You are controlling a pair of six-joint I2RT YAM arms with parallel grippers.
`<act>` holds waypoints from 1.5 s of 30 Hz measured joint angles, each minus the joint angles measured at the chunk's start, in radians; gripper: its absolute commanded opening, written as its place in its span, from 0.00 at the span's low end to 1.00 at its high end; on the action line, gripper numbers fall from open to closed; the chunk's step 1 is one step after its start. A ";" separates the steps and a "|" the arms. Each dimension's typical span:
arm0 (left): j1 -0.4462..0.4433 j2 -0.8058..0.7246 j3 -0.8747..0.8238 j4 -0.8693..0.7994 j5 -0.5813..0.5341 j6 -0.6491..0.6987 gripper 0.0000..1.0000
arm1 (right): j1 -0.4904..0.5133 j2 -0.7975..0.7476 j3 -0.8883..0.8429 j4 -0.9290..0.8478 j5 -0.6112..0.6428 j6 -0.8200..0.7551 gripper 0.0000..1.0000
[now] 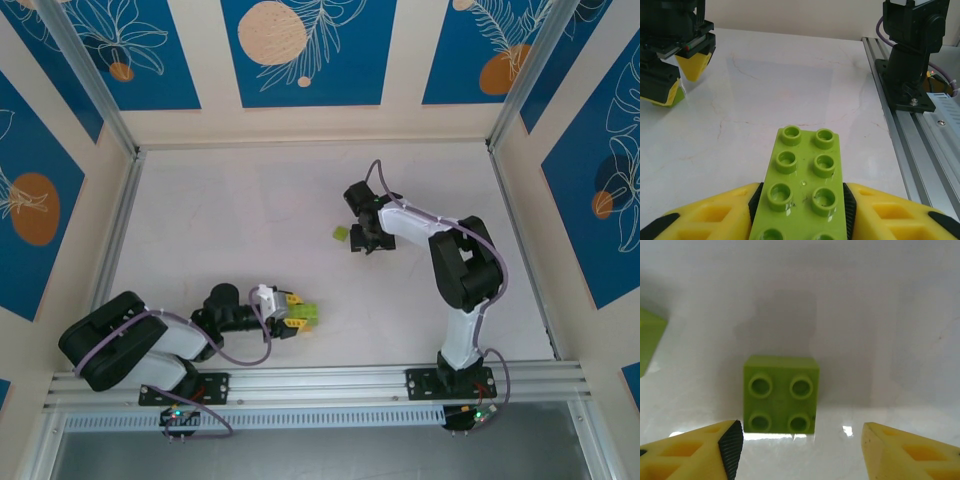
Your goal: Assemble a carrot with lego
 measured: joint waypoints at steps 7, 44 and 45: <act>0.000 0.001 0.007 -0.005 0.005 0.000 0.33 | -0.008 0.028 0.000 0.034 -0.009 -0.004 0.63; 0.000 0.015 0.040 -0.038 0.018 0.000 0.25 | -0.031 0.068 0.067 0.056 -0.050 -0.026 0.50; 0.000 0.015 0.040 -0.040 0.018 0.000 0.25 | -0.034 0.068 0.067 0.057 -0.053 -0.026 0.49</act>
